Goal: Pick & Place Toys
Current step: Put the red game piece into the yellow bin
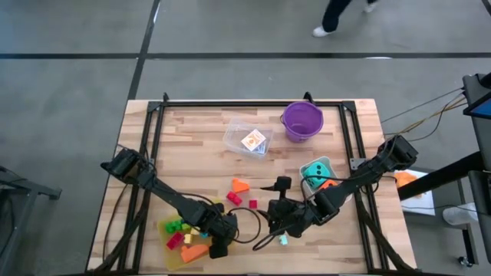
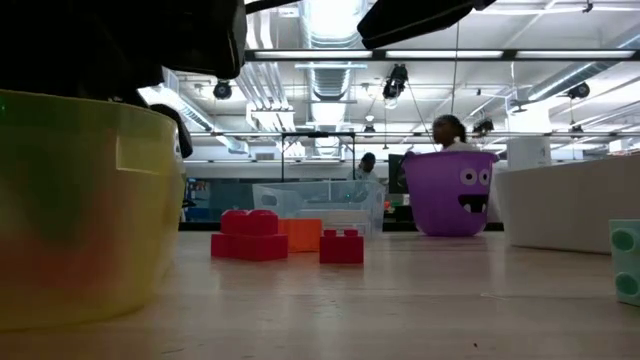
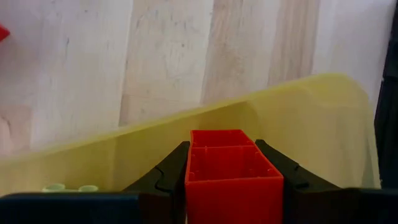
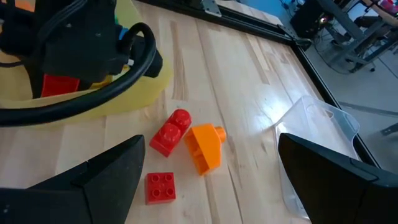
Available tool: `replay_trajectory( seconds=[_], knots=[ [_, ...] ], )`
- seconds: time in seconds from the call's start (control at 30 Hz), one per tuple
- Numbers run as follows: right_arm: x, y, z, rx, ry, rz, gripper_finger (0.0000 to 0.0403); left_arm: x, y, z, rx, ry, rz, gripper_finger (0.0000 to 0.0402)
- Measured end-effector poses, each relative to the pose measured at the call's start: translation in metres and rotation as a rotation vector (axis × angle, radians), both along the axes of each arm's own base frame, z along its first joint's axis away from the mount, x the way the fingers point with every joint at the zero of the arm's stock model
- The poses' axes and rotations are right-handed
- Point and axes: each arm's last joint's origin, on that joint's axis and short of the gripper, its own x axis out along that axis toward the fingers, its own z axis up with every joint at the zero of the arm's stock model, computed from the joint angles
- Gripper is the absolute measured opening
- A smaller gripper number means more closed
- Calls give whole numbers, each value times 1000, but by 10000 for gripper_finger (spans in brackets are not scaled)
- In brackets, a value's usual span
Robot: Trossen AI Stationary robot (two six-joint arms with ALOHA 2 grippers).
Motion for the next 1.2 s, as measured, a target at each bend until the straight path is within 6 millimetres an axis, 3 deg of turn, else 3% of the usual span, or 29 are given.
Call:
replay_trajectory(
  seconds=[0.2,0.43,0.93,1.2],
  knots=[
    [0,0,0,2,-1,-1,363,0,0,0,3,-2,-10,133],
    [0,0,0,2,-1,-1,363,0,0,-1,7,4,-12,205],
    [0,0,0,2,0,0,363,-2,3,-2,23,23,-8,312],
    [0,0,0,3,0,1,363,-7,9,11,22,67,2,345]
  ],
)
